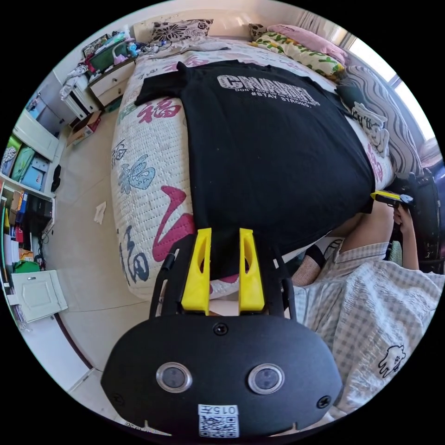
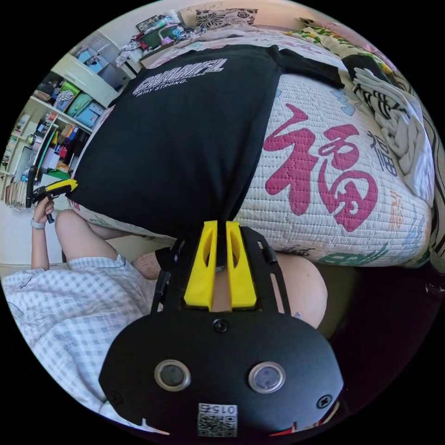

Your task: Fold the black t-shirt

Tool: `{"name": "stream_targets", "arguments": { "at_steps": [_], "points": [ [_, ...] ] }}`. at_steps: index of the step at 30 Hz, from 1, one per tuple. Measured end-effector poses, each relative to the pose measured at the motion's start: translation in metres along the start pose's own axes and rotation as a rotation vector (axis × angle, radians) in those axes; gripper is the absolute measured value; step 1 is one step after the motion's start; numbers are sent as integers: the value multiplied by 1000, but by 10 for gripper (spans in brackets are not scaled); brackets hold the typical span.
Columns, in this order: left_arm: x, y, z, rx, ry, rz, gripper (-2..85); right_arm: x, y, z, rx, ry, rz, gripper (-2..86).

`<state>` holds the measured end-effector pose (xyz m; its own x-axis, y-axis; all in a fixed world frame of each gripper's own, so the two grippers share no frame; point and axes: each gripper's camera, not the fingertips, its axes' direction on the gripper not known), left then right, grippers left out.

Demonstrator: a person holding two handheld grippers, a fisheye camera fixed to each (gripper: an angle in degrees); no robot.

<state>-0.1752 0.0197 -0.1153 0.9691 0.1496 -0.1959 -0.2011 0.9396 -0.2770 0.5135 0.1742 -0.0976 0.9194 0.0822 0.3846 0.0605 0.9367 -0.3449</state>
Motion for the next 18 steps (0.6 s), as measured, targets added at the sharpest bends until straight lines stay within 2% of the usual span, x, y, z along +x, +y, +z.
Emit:
{"name": "stream_targets", "arguments": {
  "at_steps": [4,7,14,18],
  "points": [
    [6,-6,1,-19,5,15,82,21,11,-7,22,-99,47,38],
    [17,-18,-10,-33,-64,25,79,37,24,-32,131,-140,78,49],
    [81,-108,-71,237,-39,178,82,82,12,-122,586,-96,136,65],
    [156,-209,-75,363,32,340,84,124,-49,-135,658,-122,175,67]
  ]
}}
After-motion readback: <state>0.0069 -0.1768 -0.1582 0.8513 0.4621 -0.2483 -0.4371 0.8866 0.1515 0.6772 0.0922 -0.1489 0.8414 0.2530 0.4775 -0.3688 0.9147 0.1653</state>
